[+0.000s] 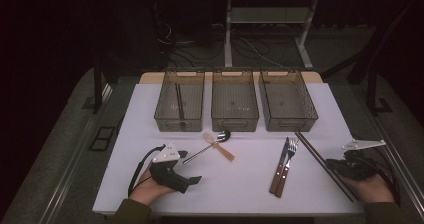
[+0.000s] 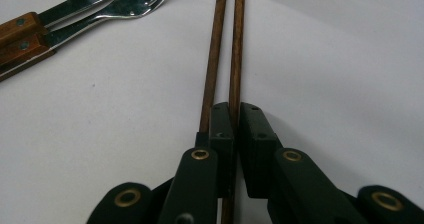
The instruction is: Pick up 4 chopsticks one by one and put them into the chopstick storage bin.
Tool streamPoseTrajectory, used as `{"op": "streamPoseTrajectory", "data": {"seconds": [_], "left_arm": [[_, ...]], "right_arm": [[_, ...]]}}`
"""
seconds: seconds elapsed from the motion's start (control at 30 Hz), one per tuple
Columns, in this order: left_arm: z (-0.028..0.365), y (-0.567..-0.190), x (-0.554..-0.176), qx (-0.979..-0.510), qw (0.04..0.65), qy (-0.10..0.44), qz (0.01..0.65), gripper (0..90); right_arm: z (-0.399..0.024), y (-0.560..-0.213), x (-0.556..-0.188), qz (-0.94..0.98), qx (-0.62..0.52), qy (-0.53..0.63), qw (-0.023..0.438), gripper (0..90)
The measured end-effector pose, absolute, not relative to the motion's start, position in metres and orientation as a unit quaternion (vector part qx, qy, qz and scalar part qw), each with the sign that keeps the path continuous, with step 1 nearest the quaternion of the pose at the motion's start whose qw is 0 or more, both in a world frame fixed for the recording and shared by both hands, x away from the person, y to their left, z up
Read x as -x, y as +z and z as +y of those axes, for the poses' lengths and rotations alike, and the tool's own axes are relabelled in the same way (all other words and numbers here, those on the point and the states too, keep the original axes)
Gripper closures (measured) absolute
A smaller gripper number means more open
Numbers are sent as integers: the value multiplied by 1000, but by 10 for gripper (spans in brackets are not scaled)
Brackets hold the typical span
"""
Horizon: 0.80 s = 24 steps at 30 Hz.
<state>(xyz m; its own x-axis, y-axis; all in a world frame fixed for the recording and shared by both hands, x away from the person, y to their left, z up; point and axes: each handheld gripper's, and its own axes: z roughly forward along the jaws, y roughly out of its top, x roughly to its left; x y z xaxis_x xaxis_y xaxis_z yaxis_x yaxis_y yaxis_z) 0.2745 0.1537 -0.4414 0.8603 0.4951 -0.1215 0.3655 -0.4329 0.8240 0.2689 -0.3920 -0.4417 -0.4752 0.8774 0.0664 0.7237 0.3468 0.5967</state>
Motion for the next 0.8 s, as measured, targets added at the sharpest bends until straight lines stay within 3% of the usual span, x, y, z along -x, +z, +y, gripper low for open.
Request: {"op": "streamPoseTrajectory", "data": {"seconds": [0.13,0.8], "left_arm": [[154,-441,-274,-844,468,69,255,9],[154,-441,-275,-845,466,69,252,9]], "right_arm": [[-387,-442,-267,814,-489,272,158,843],[-398,-433,-265,806,-484,308,144,847]]}}
